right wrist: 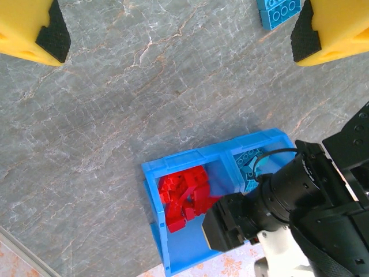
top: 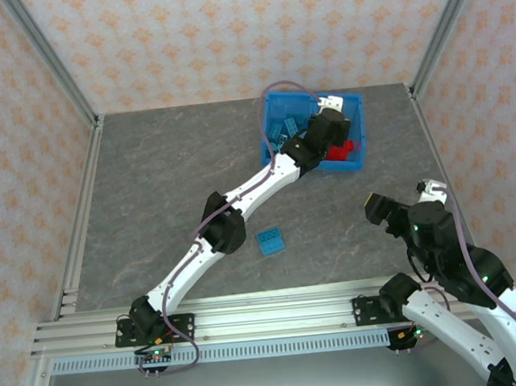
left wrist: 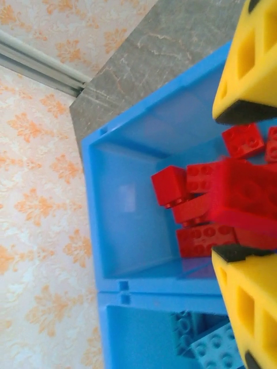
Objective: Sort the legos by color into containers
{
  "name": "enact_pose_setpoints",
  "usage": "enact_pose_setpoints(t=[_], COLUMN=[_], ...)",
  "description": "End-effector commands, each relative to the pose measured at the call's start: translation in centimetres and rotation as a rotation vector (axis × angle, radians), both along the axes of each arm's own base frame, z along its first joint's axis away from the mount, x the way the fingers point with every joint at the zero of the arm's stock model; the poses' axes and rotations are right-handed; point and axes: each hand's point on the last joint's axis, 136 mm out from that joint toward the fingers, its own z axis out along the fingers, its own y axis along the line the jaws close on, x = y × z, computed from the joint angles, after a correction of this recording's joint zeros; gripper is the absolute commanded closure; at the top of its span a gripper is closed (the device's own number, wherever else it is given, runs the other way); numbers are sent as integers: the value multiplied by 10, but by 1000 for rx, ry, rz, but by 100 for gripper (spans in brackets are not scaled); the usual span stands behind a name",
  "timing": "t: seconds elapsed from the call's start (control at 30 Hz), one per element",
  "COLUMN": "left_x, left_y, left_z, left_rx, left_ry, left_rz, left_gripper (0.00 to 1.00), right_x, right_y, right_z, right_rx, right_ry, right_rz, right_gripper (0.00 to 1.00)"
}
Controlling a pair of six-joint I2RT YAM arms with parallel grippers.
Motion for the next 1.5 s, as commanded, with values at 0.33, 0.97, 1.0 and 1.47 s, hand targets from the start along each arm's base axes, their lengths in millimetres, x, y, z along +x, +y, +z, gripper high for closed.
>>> enact_pose_setpoints(t=[0.33, 0.97, 1.0, 1.47], left_x=[-133, -412, -414, -432], left_y=[41, 241, 245, 295], left_z=[178, 47, 38, -17], left_rx=[-144, 503, 501, 669], left_ry=[-118, -115, -110, -141], left_rz=[-246, -967, -958, -953], left_gripper=[23, 0, 0, 0], right_x=[9, 62, 62, 58], right_y=[22, 193, 198, 275], right_z=[-19, -109, -117, -203], right_rx=[67, -28, -64, -346], right_ry=[82, 450, 474, 631], right_rz=[32, 559, 569, 723], right_gripper=[1, 1, 1, 1])
